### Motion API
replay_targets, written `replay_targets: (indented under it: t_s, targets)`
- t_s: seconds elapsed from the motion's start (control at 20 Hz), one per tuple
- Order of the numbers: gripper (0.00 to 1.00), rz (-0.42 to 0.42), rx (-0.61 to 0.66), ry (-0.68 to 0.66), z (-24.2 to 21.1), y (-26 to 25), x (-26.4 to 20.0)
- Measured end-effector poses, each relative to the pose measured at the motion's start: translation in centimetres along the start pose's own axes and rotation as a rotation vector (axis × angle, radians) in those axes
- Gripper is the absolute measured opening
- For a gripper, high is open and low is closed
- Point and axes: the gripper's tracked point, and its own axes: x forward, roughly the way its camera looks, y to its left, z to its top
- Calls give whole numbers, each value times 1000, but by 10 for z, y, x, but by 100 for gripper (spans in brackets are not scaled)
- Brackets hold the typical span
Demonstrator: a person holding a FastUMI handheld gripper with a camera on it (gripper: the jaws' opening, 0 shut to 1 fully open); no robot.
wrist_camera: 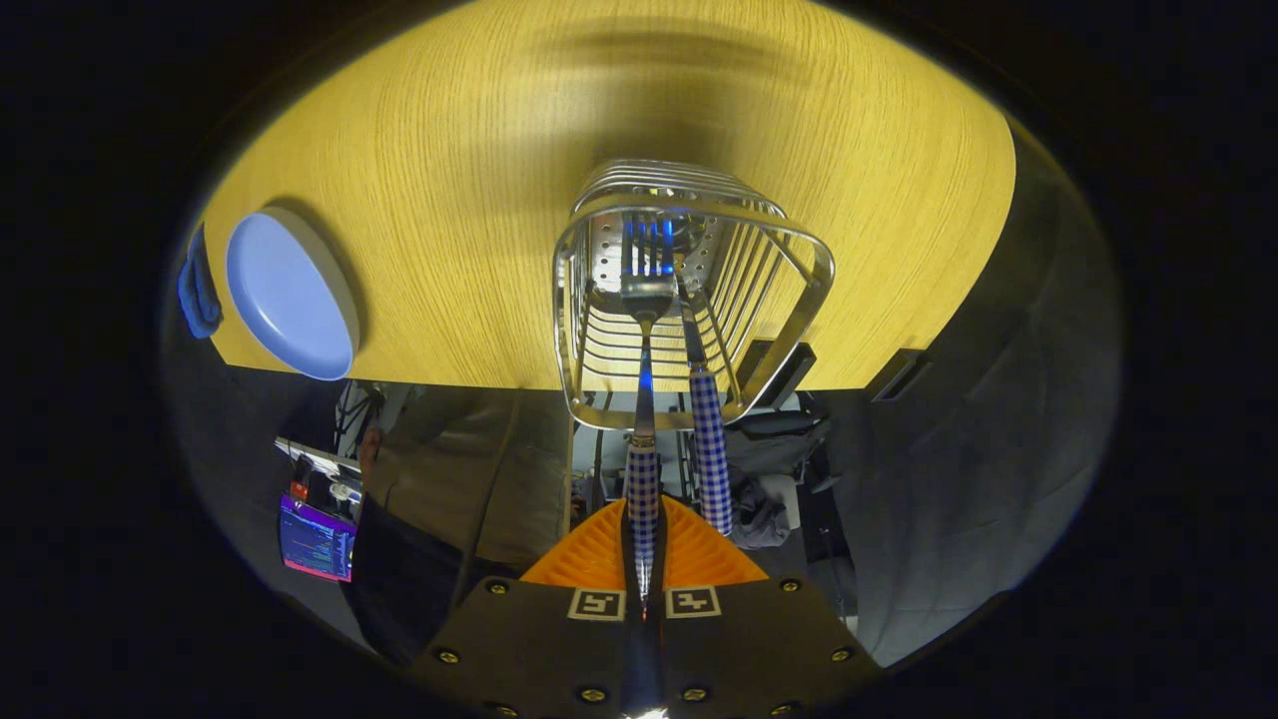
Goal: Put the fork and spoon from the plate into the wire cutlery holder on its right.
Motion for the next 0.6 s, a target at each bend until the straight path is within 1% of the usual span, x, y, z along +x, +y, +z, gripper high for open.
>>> replay_targets:
  t_s: [0.25,0.55,0.6]
  targets:
    - [0,-14,-12,35,9,-4,0]
    - [0,-59,-60,43,19,-7,1]
    - [5,-68,-64,42,19,-8,3]
